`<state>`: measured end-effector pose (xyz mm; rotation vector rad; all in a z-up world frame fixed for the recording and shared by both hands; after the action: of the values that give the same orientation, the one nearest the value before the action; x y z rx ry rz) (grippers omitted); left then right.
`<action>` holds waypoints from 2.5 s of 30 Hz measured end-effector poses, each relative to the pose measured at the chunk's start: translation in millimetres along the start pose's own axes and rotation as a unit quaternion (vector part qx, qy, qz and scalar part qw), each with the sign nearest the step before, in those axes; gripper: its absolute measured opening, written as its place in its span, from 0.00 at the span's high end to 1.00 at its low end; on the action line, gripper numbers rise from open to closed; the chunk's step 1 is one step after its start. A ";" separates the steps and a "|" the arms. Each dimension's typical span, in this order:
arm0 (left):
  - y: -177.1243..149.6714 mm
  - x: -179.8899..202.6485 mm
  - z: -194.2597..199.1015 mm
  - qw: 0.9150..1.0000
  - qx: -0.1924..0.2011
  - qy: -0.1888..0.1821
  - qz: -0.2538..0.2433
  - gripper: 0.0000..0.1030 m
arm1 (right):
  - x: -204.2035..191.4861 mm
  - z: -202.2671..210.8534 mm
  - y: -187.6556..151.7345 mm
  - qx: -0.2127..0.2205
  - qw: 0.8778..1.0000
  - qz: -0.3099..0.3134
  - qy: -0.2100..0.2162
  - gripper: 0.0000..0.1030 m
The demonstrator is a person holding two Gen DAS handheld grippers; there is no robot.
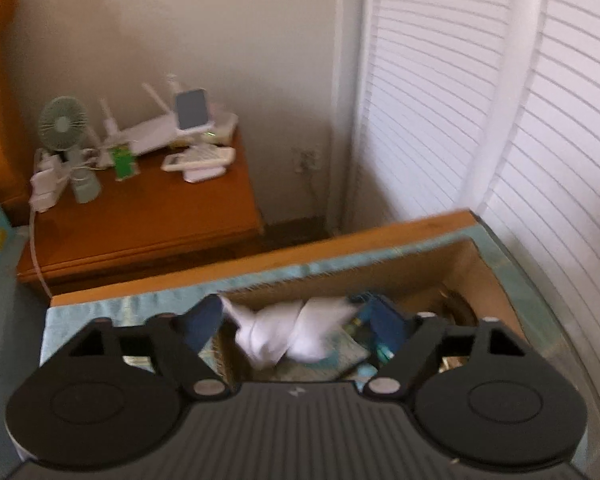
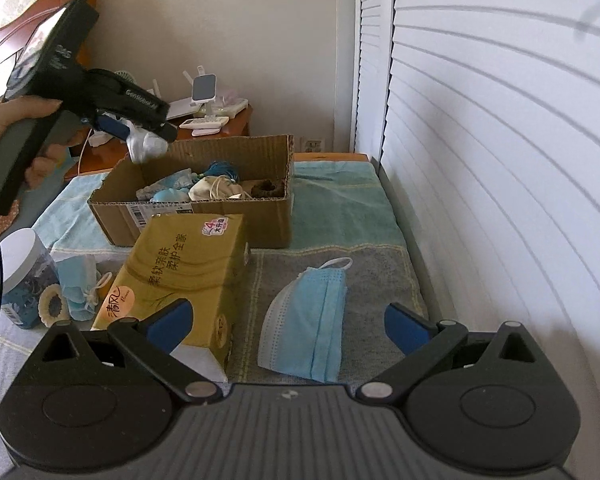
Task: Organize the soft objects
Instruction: 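Carry the white sock into the box and open the left tool, then move the left tool to the folded blue face mask and grasp it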
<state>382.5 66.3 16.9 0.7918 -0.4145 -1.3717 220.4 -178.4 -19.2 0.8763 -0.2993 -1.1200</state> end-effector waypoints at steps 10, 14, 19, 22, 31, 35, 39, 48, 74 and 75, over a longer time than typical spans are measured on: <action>-20.0 -14.5 44.5 1.000 0.015 -0.010 -0.011 0.12 | -4.3 7.8 -6.1 0.005 1.000 0.005 0.009 0.00; -35.3 -18.5 68.2 0.999 0.025 -0.018 -0.023 0.12 | -6.8 14.2 -9.5 0.007 1.000 0.007 0.005 0.00; -53.4 -21.0 90.1 0.998 0.028 -0.032 -0.045 0.09 | -11.1 21.4 -15.1 0.009 1.000 0.008 0.006 0.00; -63.5 -21.4 98.4 0.997 0.024 -0.035 -0.058 0.07 | -14.3 24.3 -17.4 0.009 1.000 0.010 0.007 0.00; -89.5 -20.7 101.3 0.992 0.004 -0.053 -0.115 0.06 | -20.6 23.1 -23.6 -0.002 1.000 0.009 0.015 0.00; -97.8 -22.6 92.3 0.986 -0.025 -0.086 -0.139 0.06 | -23.8 19.9 -26.1 -0.009 1.000 0.015 0.015 0.00; -106.4 -17.6 82.6 0.977 -0.050 -0.085 -0.187 0.06 | -25.1 16.0 -25.5 -0.014 1.000 0.021 0.012 0.00; -117.0 -12.2 57.0 0.956 -0.104 -0.093 -0.260 0.06 | -16.8 5.4 -30.1 -0.031 0.999 0.016 0.003 0.00; -117.8 16.3 5.0 0.916 -0.187 -0.066 -0.349 0.06 | 13.5 -6.0 -32.0 -0.022 0.999 -0.030 0.021 0.00; -118.6 16.5 3.9 0.915 -0.189 -0.066 -0.349 0.06 | 13.9 -6.2 -32.2 -0.023 0.999 -0.030 0.021 0.00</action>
<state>299.1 49.1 -67.5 0.5347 0.0608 -2.1033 209.2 -192.7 -49.9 0.8720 -0.2134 -1.1593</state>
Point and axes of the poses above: each gripper's, at about its wrist camera, not at the fingertips, and z roughly against the way its jaws point, x to its right, y to its top, the point moved 2 cm from there along -z, roughly the way its jaws point, and after that the axes turned 15 degrees about y, right-handed, at the moved point
